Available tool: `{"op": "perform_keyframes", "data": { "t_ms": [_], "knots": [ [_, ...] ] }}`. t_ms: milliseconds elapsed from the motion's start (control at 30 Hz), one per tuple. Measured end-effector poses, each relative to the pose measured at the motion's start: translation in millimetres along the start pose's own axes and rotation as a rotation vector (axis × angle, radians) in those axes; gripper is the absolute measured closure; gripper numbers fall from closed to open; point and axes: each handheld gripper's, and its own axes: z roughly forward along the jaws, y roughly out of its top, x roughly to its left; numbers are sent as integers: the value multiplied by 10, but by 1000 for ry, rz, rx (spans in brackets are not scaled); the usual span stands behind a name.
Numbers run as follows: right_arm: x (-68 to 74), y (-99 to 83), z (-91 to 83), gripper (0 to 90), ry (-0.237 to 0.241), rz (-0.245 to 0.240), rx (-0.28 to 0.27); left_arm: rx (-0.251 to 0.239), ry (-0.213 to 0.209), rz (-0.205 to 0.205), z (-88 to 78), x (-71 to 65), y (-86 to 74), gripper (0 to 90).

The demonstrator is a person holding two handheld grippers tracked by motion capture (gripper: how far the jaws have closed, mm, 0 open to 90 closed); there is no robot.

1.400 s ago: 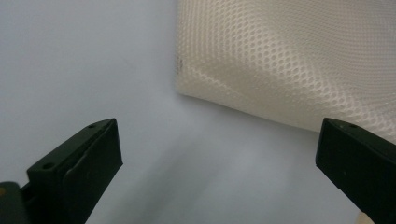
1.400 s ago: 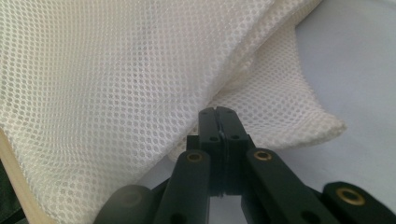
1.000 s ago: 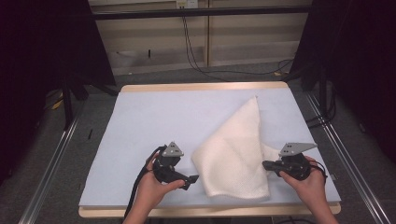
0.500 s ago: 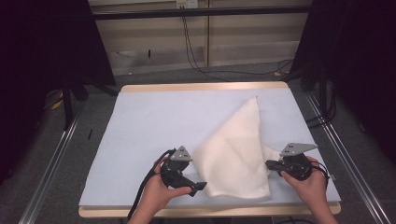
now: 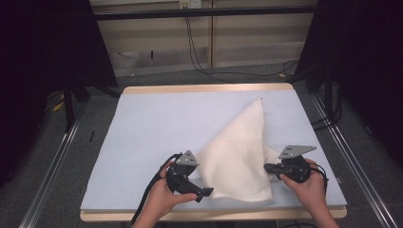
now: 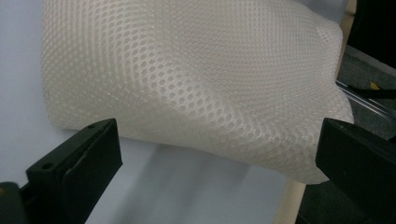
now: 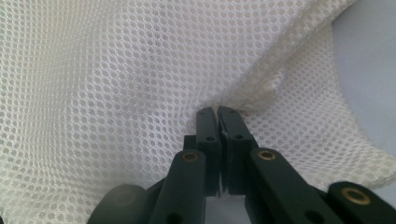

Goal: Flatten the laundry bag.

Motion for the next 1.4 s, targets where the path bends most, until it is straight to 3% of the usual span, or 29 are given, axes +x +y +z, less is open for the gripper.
{"op": "perform_keyframes", "data": {
  "t_ms": [567, 667, 767, 833, 1067, 1133, 1200, 1300, 1333, 1367, 1400],
  "knots": [
    [-12, -8, -8, 868, -1, 8, -14, -3, -29, 29, 3, -132, 26, 0],
    [-12, -11, -10, 863, -3, 20, -14, -23, -38, 28, 15, -156, 24, 0],
    [-15, -12, -8, 864, -1, 21, -16, -8, -36, 43, 45, -196, 27, 0],
    [-18, -12, -8, 865, 1, 20, -17, 19, -13, 62, 61, -203, 28, 19],
    [-19, -10, -3, 865, -2, 24, -17, 28, 5, 82, 100, -202, 21, 82],
    [-24, -11, 3, 864, -9, 23, -20, 9, -4, 77, 119, -188, 21, 163],
    [-26, -11, 2, 864, -9, 23, -20, 23, -1, 83, 110, -171, 32, 179],
    [-33, -15, 0, 863, -6, 30, -20, 3, -16, 79, 115, -160, 35, 301],
    [-33, -18, 5, 862, -3, 31, -23, 14, -9, 83, 105, -162, 40, 378],
    [-33, -18, 5, 862, -3, 31, -23, 25, -3, 91, 96, -157, 46, 378],
    [-35, -18, 6, 855, -8, 30, -22, 14, -6, 93, 97, -149, 48, 476]
  ]
}}
